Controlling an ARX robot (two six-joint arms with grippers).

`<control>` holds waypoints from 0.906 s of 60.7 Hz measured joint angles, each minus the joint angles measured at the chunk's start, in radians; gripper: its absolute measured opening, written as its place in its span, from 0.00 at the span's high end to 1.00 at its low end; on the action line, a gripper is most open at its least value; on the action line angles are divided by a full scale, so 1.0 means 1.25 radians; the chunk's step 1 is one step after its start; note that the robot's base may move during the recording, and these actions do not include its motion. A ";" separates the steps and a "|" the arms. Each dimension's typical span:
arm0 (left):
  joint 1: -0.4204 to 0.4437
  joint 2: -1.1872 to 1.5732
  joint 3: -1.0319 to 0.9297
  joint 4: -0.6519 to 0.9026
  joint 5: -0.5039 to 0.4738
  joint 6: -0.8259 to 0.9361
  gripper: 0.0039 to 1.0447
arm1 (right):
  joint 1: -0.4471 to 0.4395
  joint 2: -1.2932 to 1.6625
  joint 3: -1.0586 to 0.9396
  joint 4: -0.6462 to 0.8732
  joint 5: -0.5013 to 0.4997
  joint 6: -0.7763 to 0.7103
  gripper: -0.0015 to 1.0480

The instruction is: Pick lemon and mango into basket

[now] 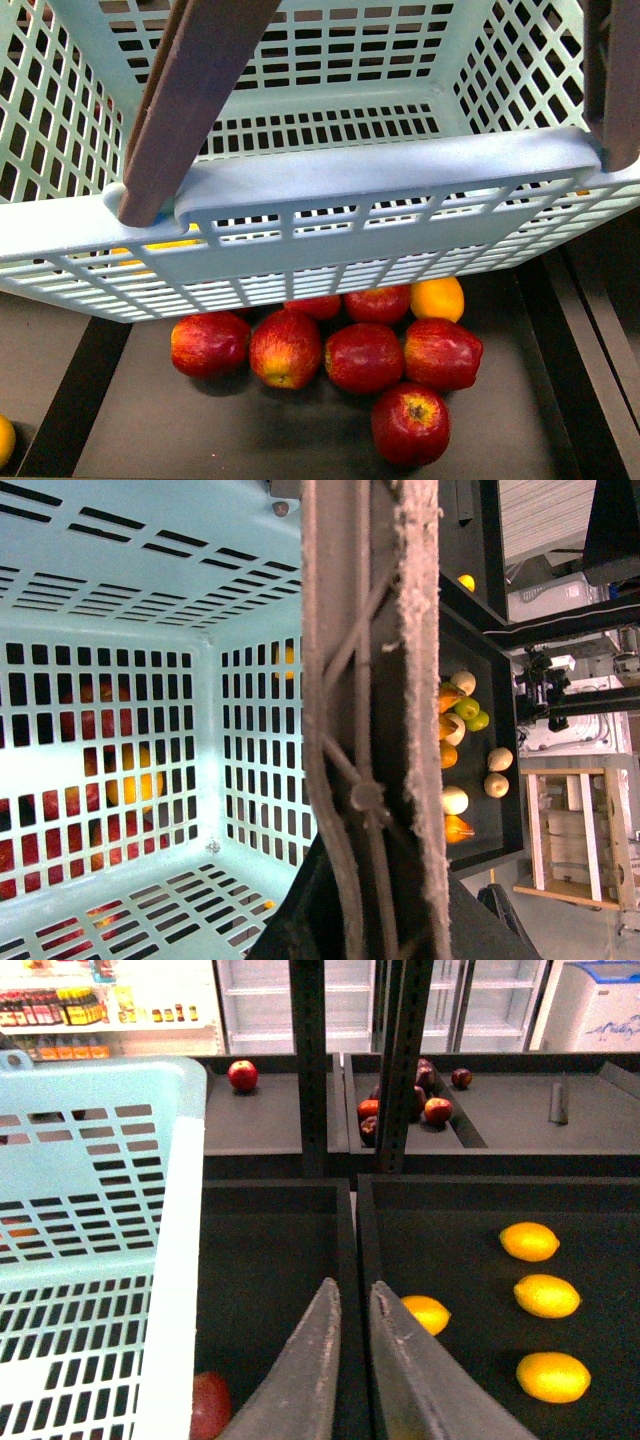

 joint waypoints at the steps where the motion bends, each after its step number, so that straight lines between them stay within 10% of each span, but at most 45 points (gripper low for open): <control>1: 0.000 0.000 0.000 0.000 0.000 0.000 0.95 | -0.003 -0.009 -0.006 -0.001 -0.003 0.000 0.93; 30: 0.000 0.000 0.000 0.000 0.003 -0.002 0.95 | -0.077 -0.186 -0.100 -0.086 -0.076 -0.003 0.97; 55: 0.000 0.000 0.000 0.000 0.004 -0.002 0.95 | -0.077 -0.199 -0.104 -0.089 -0.076 -0.003 0.31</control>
